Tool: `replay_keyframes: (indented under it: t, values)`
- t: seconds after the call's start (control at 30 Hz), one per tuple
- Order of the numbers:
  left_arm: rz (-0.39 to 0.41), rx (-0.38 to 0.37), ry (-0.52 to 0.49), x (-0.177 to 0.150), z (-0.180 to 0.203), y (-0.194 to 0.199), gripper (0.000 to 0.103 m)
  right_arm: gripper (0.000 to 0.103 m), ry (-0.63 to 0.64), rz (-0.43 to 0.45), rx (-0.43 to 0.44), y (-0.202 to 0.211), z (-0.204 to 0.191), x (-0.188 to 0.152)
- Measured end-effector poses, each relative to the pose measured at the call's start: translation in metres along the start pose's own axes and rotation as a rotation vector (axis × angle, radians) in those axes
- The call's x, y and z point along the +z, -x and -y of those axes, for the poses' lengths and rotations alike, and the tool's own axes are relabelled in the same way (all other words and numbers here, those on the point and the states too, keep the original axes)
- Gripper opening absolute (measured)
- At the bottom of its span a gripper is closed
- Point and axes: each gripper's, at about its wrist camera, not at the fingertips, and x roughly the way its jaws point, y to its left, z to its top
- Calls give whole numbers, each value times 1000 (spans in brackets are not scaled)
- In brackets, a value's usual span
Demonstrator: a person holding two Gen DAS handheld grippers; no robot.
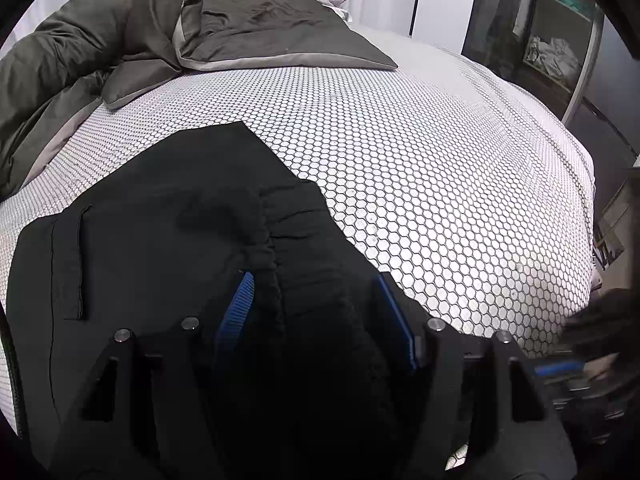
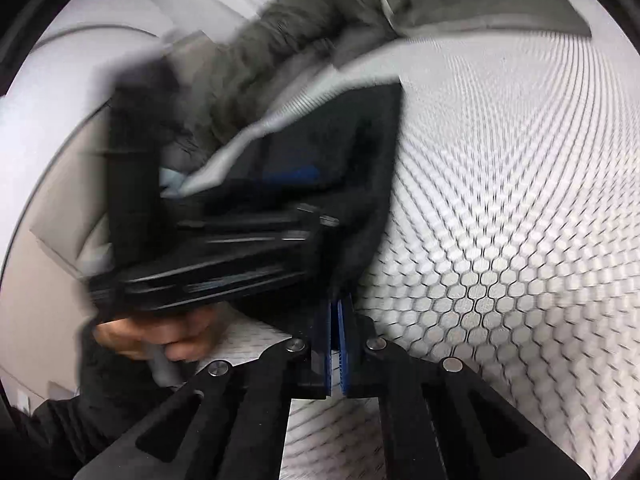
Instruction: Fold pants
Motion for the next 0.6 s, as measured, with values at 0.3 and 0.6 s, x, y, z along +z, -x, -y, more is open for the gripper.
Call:
replay_keyframes:
  t: [0.3,0.6]
  values:
    - [14,-23,-50,-10,5,17,57,9,-51,29,29,26,21,-30]
    - [17,71,-220,-46,44,31,57,26,-221,6,68,-14,55,5]
